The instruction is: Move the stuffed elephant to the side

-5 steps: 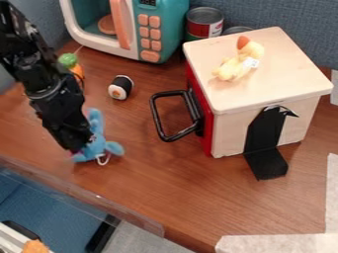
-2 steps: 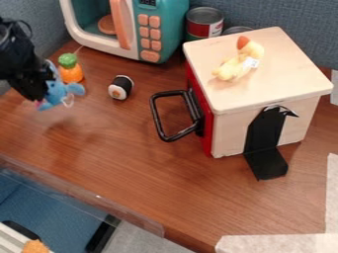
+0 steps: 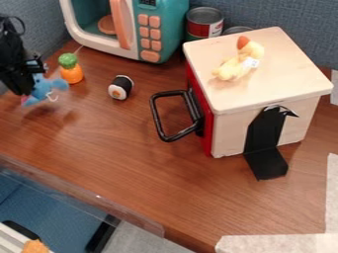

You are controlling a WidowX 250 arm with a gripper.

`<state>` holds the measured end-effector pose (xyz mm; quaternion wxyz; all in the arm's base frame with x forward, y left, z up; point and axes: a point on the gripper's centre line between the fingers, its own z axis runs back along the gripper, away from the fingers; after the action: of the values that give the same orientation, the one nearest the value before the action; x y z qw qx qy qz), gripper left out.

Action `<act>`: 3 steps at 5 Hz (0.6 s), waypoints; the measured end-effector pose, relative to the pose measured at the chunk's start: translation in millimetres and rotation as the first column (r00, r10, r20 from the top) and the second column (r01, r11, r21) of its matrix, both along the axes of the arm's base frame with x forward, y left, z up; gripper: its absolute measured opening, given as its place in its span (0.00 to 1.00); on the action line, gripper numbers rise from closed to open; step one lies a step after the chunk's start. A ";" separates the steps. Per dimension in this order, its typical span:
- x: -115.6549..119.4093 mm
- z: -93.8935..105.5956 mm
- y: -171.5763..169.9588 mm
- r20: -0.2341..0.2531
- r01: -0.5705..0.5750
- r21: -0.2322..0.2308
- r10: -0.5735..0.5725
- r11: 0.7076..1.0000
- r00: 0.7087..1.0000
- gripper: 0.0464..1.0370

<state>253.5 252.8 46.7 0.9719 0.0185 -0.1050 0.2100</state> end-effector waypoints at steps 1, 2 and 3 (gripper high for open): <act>0.6 -9.7 -1.4 -0.076 -0.019 0.043 0.022 0.999 0.997 0.29; 2.0 -9.0 -2.2 -0.087 -0.001 0.059 0.006 0.998 0.996 0.61; -5.9 -4.7 -8.0 -0.113 0.031 0.006 -0.030 1.000 0.993 0.90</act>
<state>247.6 244.8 42.1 0.9793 0.0325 -0.0511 0.1934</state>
